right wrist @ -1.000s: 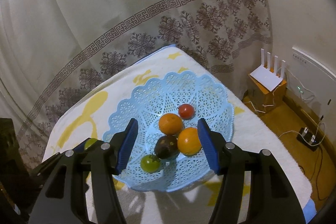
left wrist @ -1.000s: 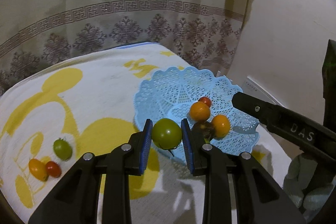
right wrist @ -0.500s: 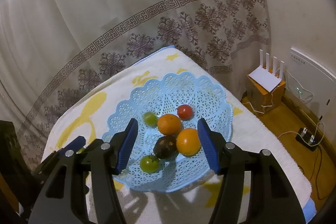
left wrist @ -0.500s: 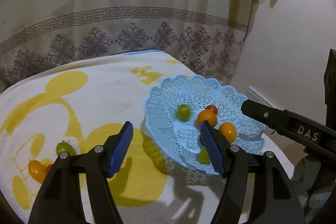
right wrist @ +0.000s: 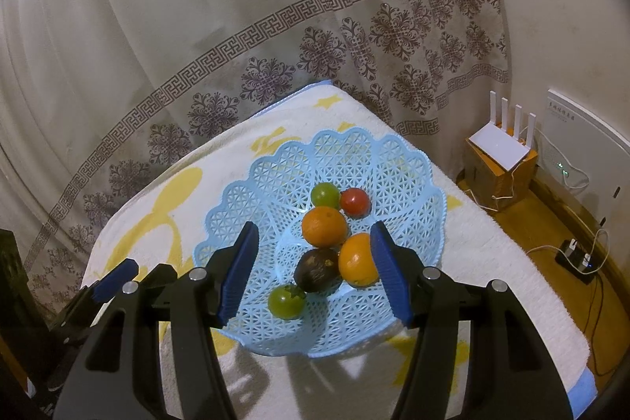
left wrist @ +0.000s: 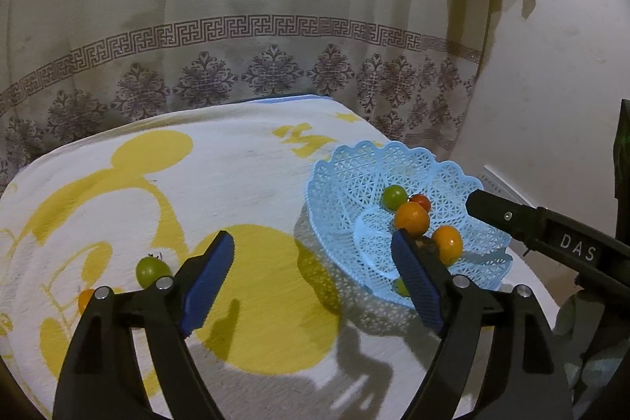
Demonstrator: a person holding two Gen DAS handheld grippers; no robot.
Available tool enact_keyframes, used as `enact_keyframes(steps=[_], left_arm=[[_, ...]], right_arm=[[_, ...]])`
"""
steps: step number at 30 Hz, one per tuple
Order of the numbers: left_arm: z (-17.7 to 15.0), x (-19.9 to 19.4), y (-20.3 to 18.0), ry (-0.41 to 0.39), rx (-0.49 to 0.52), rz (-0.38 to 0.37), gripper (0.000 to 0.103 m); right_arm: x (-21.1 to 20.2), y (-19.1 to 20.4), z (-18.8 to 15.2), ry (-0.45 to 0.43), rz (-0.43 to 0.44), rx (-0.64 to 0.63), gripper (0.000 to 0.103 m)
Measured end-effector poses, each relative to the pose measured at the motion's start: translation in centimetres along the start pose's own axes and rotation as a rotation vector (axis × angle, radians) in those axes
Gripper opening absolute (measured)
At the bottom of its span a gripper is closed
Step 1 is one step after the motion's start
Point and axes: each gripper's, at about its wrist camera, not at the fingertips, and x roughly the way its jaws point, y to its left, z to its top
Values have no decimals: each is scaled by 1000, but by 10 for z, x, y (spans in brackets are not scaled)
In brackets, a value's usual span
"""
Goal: Organize fruits
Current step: 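Move the left tool back to the towel and grasp the yellow-orange tomato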
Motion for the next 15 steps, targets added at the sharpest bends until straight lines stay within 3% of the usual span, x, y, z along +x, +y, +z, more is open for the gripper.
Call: enact_keyframes(steps=[5, 15], left_arm=[[-3, -5, 3, -2, 8, 25, 86], [-10, -8, 22, 17, -23, 80, 86]], right_arm=[[0, 2, -2, -19, -5, 5, 76], [1, 6, -7, -9, 7, -12, 77]])
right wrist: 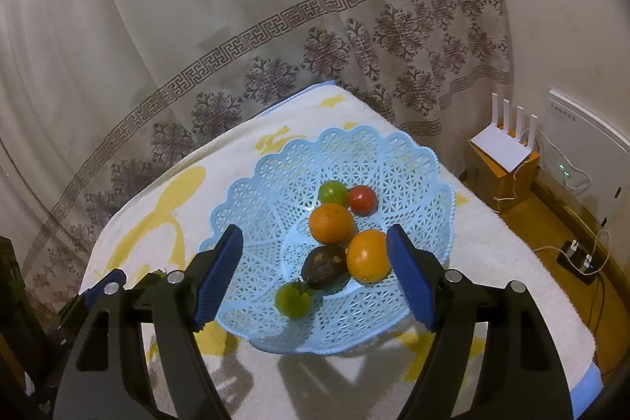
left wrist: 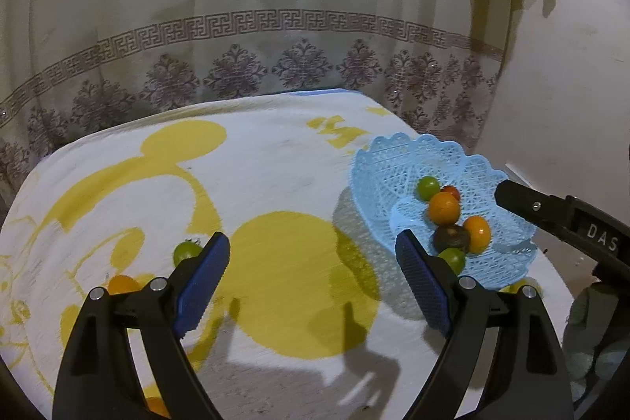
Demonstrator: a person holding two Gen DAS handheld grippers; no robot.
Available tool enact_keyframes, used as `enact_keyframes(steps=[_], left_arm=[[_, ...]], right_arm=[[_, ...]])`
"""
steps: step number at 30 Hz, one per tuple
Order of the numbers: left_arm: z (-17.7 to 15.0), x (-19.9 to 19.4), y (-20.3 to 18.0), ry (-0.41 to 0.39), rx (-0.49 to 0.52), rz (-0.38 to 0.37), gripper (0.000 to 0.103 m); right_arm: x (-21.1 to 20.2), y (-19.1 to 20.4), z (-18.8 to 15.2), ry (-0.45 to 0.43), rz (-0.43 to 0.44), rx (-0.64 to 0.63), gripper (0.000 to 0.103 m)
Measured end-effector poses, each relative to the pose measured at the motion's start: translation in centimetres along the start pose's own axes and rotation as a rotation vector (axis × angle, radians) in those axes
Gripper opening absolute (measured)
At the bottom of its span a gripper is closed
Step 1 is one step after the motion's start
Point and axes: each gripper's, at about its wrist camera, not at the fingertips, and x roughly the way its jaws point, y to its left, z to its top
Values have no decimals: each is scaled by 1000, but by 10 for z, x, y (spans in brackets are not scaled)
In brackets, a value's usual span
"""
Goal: Organize fruits
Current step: 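Move the left tool back to the towel and grasp the yellow-orange tomato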
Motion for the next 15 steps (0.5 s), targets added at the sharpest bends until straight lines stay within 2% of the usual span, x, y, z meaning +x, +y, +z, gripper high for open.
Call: enact_keyframes(steps=[15], left_arm=[[-11, -21, 47, -6, -62, 85, 86]], right_arm=[[0, 12, -6, 7, 17, -39, 77]])
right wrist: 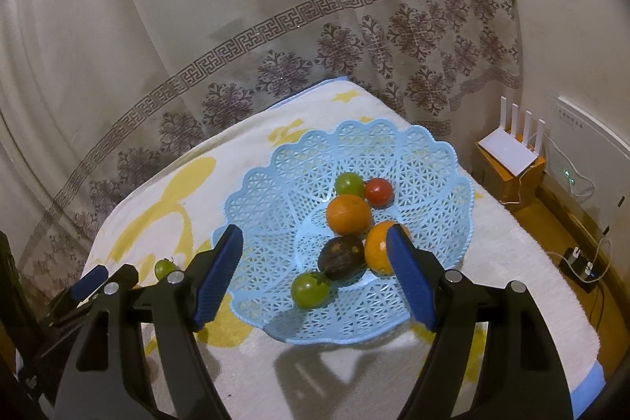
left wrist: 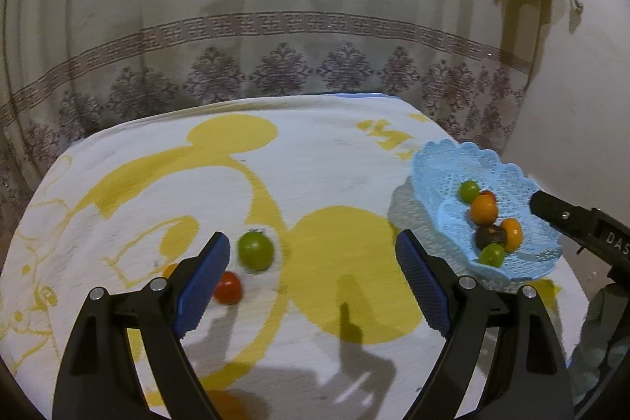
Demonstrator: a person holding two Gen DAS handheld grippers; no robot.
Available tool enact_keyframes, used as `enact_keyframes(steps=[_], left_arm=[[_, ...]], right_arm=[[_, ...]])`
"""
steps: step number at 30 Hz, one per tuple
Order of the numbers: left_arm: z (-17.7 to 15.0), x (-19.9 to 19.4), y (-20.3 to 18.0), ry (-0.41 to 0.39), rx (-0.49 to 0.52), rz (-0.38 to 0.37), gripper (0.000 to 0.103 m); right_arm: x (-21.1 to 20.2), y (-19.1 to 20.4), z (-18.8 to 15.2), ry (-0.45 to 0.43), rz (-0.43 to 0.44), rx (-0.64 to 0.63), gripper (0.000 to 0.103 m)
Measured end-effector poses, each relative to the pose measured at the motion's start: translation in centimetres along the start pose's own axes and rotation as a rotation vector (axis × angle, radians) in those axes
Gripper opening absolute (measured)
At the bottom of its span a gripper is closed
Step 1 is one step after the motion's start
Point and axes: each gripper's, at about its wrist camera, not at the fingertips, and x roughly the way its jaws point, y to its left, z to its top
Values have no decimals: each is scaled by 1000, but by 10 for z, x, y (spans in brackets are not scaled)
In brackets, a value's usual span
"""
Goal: Organize fruits
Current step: 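Move the left tool back to the towel and grasp the yellow-orange tomato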
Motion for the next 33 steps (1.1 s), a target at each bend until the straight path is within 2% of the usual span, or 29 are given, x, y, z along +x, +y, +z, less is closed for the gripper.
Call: enact_keyframes(steps=[15, 23, 29, 33], left_arm=[[-16, -3, 63, 38, -92, 107, 86], [-24, 5, 74, 66, -99, 122, 86], [-30, 17, 83, 99, -101, 139, 85], [-33, 26, 91, 132, -121, 127, 78]], right_arm=[[3, 12, -7, 15, 14, -40, 77], [6, 19, -13, 29, 22, -63, 77], [5, 35, -21, 15, 24, -137, 77], [8, 46, -29, 38, 55, -172, 77]])
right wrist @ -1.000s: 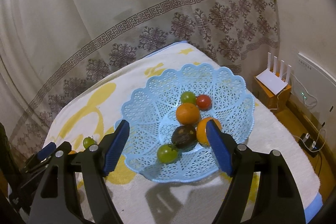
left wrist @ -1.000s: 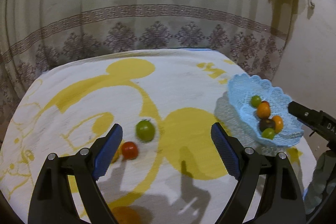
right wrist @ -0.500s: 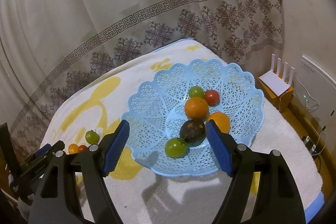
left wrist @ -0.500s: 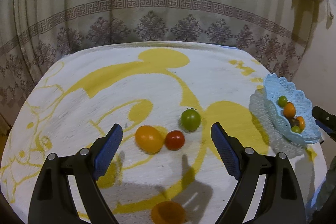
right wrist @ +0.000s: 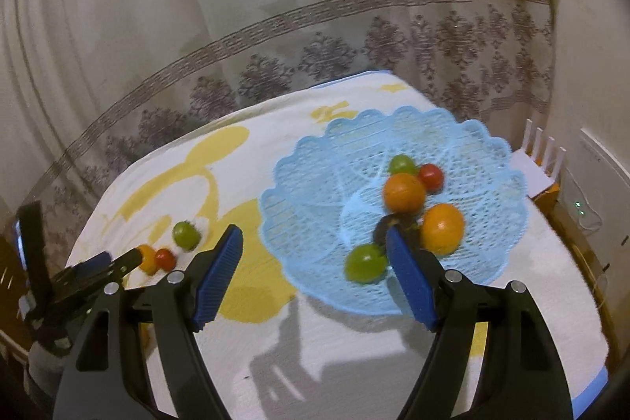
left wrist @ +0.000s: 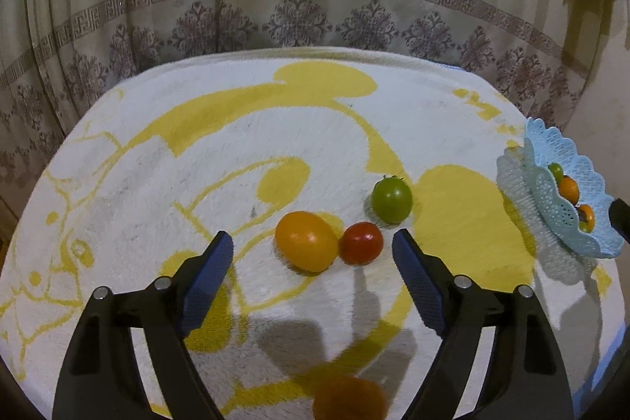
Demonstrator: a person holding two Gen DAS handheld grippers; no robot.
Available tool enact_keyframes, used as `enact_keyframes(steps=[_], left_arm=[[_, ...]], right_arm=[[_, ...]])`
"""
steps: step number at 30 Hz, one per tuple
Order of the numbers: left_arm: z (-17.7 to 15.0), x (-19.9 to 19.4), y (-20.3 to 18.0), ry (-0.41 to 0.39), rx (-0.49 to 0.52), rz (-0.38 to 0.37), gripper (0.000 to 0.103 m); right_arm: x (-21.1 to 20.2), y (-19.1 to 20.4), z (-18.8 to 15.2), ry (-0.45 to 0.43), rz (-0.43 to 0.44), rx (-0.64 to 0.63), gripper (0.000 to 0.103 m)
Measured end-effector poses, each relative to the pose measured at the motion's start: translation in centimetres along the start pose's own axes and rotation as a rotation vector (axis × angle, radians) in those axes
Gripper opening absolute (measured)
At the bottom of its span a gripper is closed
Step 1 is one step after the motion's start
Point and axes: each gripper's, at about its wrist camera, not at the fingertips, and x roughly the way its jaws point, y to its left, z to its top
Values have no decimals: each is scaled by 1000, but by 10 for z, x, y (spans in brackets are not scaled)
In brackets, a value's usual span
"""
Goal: Organize fruits
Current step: 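Move the left tool back to the towel and grasp the yellow-orange tomato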
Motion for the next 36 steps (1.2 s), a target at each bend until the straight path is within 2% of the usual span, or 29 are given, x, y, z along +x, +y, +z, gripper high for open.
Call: enact_keyframes(steps=[8, 13, 15, 25, 29, 34, 36], left_arm=[[3, 18, 8, 66, -12, -47, 57], [5, 26, 11, 82, -11, -59, 54], [6, 27, 12, 82, -16, -64, 50], [4, 26, 25, 87, -54, -92, 48], [5, 30, 24, 99, -49, -106, 48], [8, 34, 25, 101, -39, -128, 47], [9, 34, 28, 101, -50, -162, 41]], right_arm=[[6, 13, -9, 29, 23, -33, 77], [9, 22, -14, 42, 33, -56, 77], [9, 25, -15, 41, 31, -68, 77], [8, 41, -22, 13, -4, -131, 77], [1, 50, -23, -33, -16, -166, 77], [0, 64, -28, -15, 48, -190, 77], [5, 72, -33, 17, 81, -194, 77]])
